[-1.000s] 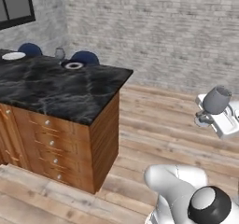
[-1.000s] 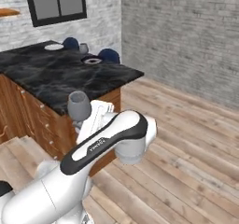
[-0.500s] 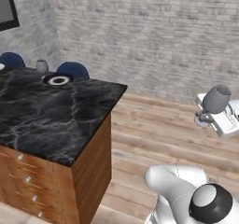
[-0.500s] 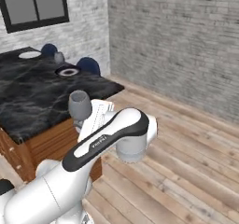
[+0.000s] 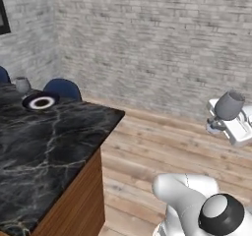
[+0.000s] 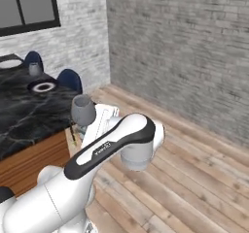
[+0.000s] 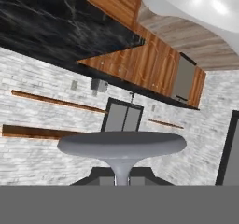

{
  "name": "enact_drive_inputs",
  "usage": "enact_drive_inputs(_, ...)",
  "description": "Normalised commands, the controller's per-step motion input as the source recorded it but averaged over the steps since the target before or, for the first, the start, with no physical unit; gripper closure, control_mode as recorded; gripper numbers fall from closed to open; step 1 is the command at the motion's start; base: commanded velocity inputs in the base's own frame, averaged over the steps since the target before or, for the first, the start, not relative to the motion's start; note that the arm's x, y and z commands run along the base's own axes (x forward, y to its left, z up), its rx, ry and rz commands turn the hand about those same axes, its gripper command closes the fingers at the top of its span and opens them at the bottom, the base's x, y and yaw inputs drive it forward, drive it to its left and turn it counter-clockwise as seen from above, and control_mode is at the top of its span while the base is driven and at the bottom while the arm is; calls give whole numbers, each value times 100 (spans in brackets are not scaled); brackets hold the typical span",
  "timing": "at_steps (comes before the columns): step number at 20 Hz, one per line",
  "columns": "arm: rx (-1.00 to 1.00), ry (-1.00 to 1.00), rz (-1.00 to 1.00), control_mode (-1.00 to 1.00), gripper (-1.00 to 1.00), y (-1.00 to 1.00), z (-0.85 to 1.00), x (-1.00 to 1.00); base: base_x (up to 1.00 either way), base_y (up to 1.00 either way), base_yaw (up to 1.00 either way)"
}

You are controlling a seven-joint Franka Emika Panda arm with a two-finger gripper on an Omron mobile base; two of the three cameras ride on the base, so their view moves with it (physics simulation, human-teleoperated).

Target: Retrieve the wine glasses from the counter and place one next to each plate.

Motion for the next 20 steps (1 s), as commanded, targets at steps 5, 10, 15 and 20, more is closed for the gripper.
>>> enact_drive_inputs(5, 0, 0, 0, 100, 100, 0, 0, 0, 100, -76, 35)
enact_drive_inputs(10, 0, 0, 0, 100, 100, 0, 0, 0, 100, -89, 43)
enact_drive_inputs(15, 0, 0, 0, 100, 100, 0, 0, 0, 100, -95, 43)
enact_drive_inputs(20, 0, 0, 0, 100, 100, 0, 0, 0, 100, -95, 44)
